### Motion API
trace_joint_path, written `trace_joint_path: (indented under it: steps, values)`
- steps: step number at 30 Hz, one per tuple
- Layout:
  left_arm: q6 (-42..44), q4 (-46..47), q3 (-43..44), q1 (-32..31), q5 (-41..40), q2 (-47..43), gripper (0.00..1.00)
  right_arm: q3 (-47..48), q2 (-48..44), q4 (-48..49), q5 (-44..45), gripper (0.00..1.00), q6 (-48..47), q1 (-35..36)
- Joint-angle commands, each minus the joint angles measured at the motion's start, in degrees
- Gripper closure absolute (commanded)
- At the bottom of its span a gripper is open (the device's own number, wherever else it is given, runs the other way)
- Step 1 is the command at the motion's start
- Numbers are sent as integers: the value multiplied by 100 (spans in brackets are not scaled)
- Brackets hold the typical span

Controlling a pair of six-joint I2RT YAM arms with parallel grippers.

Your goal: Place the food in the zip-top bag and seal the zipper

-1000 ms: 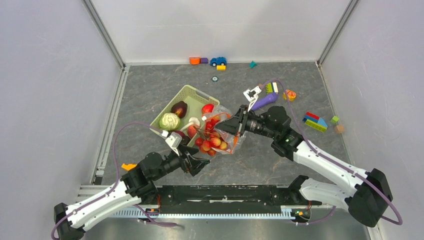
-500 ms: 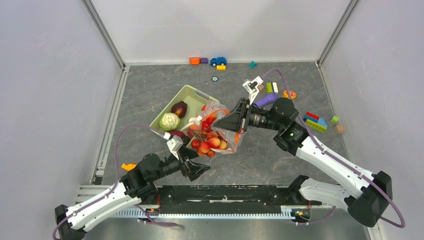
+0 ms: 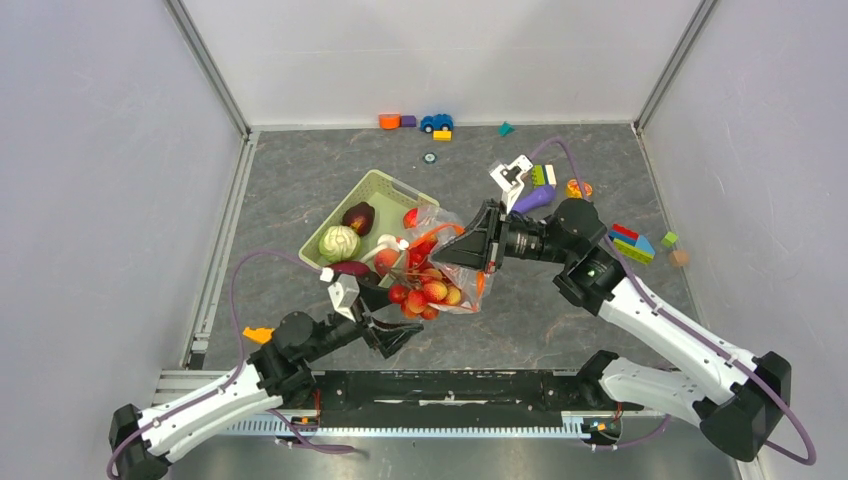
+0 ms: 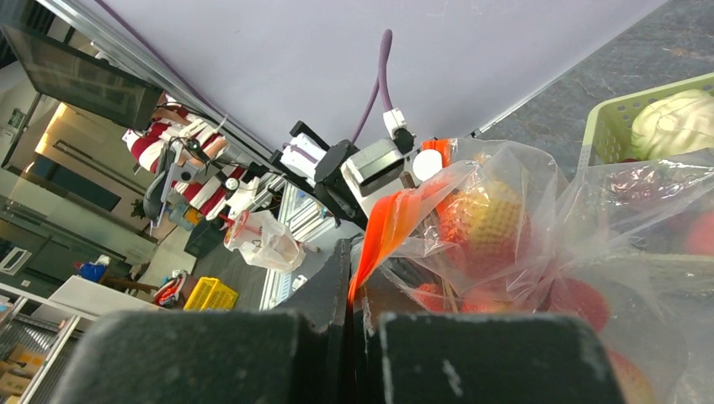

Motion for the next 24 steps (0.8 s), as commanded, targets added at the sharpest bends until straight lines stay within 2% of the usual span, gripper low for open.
trace_joint_path:
  steps: [1,6,13,15,22,24]
  values:
    - [828,1527,134,-14,416,578,0,-49,-216,457,-143,100,150,-27]
    - [1256,1607,601,-13,742,1577,0,-60,-207,551,-201,100,240,-25]
    - [1380,1944,841,-14,1300,2135,3,-86,-233,577,-159,100,228,-25]
    - [1370,1933,897,-9,1474,2202,12,-112,-213,625,-157,100,229,-30]
    - [1283,1843,992,-17,1637,2238,57,-227,-187,772,-101,100,282,-25]
    - [1259,1733,1027,-14,1670,2195,74,-236,-188,770,-63,100,246,-26]
